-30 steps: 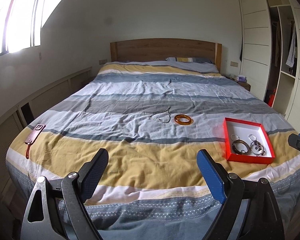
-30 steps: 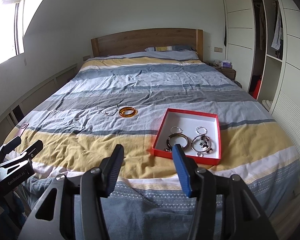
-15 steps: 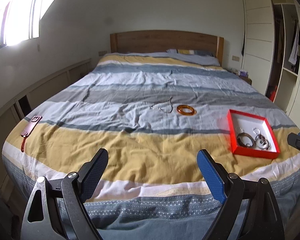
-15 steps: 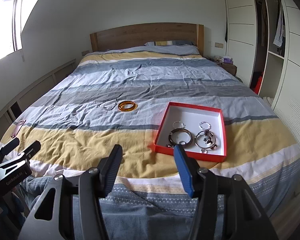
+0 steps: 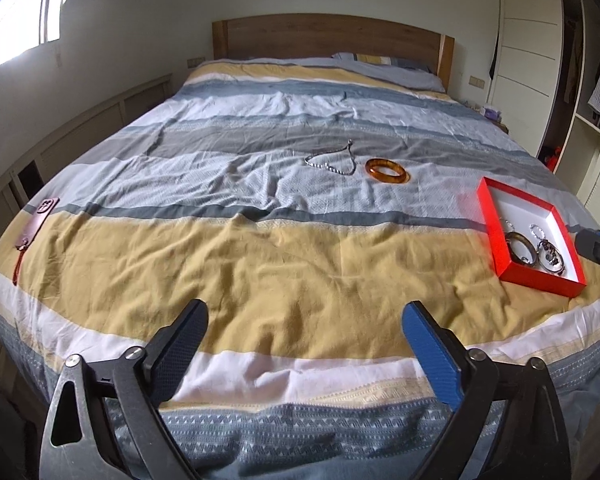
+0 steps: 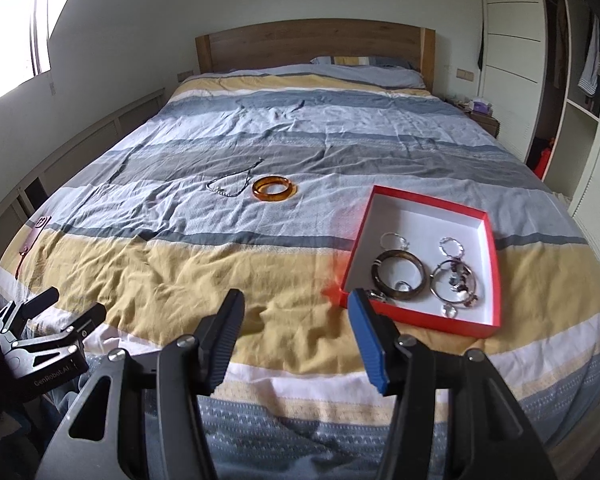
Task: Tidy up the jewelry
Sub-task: 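Lift both open tools away from the box back over the bed, then grasp the silver chain necklace with the left tool while the right tool grasps the amber bangle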
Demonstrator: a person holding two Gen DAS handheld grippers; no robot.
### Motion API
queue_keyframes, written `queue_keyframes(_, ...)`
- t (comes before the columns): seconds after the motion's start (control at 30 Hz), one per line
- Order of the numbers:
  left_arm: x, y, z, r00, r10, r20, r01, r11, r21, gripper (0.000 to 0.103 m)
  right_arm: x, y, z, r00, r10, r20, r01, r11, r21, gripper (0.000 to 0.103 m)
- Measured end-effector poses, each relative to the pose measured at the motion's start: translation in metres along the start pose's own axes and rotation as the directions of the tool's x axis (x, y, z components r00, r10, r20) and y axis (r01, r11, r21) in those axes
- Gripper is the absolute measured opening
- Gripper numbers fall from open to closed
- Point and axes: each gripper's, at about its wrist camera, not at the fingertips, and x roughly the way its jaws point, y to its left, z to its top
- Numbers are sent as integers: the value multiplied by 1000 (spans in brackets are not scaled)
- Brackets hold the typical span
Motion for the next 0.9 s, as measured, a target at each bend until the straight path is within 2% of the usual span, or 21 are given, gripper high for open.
queue_keyframes(0.3,67,19,34,995,-71,-68,69,997,-23,101,72,2,45,998,27,-56,-27,1000,3,53)
queue_keyframes(0.63,150,16,97,980,-168,-107,177,981,84,102,175,0,95,988,56,-142,-58,998,-14,57)
queue_keyframes(0.9,211,-1,125,968,-198,-151,221,964,149,102,248,-8,117,977,78,-200,-80,997,-2,58)
